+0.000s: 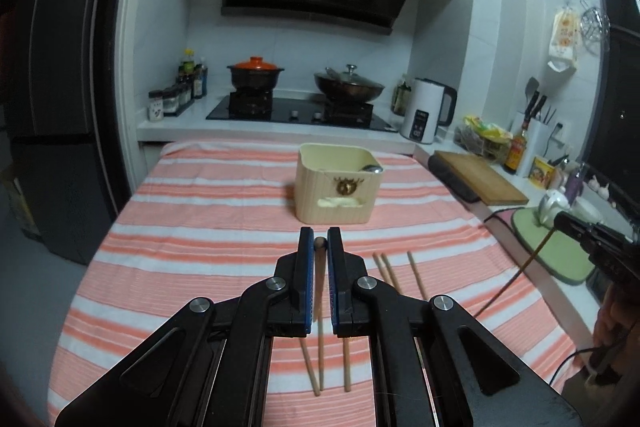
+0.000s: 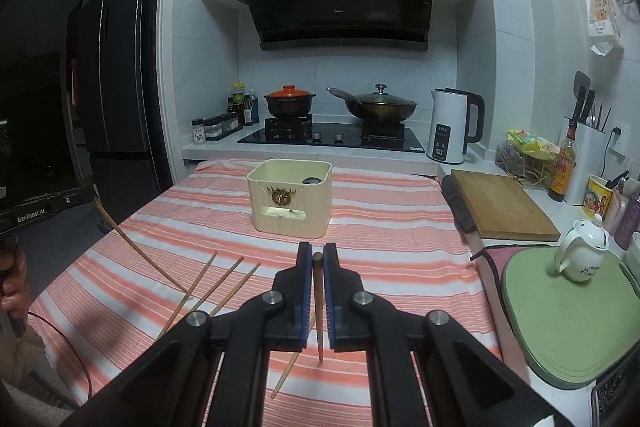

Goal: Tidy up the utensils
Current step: 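Carry the chopstick in the left tool to the box while the right tool carries its chopstick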

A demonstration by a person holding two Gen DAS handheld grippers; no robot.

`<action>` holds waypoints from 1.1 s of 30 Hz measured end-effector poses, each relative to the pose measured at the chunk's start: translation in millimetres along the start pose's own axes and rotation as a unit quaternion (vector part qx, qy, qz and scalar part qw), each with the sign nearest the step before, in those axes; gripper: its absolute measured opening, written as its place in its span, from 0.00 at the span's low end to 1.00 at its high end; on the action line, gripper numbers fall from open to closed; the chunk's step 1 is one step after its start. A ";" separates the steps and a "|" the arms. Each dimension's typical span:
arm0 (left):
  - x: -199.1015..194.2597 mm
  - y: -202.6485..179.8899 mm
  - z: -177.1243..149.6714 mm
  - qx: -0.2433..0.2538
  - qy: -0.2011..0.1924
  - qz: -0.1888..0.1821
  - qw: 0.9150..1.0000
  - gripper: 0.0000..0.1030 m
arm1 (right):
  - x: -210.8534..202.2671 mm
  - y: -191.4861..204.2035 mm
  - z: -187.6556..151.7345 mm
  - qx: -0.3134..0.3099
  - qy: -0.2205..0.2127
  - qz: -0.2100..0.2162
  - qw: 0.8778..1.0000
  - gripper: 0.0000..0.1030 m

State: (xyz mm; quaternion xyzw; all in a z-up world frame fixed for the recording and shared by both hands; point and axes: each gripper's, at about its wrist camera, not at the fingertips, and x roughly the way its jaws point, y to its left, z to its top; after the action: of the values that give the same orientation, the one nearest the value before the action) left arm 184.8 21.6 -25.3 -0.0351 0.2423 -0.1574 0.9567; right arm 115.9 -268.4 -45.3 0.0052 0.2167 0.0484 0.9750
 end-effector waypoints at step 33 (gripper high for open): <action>89.3 -34.9 164.6 0.014 -0.003 -0.066 0.998 0.04 | 108.8 6.4 159.2 0.012 -0.090 0.067 0.994 0.05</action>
State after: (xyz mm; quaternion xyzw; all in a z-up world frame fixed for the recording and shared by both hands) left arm 327.5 -41.5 84.1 -0.0378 0.2347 -0.2239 0.9452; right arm 280.7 -249.7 53.3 0.0355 0.1281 0.1100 0.9850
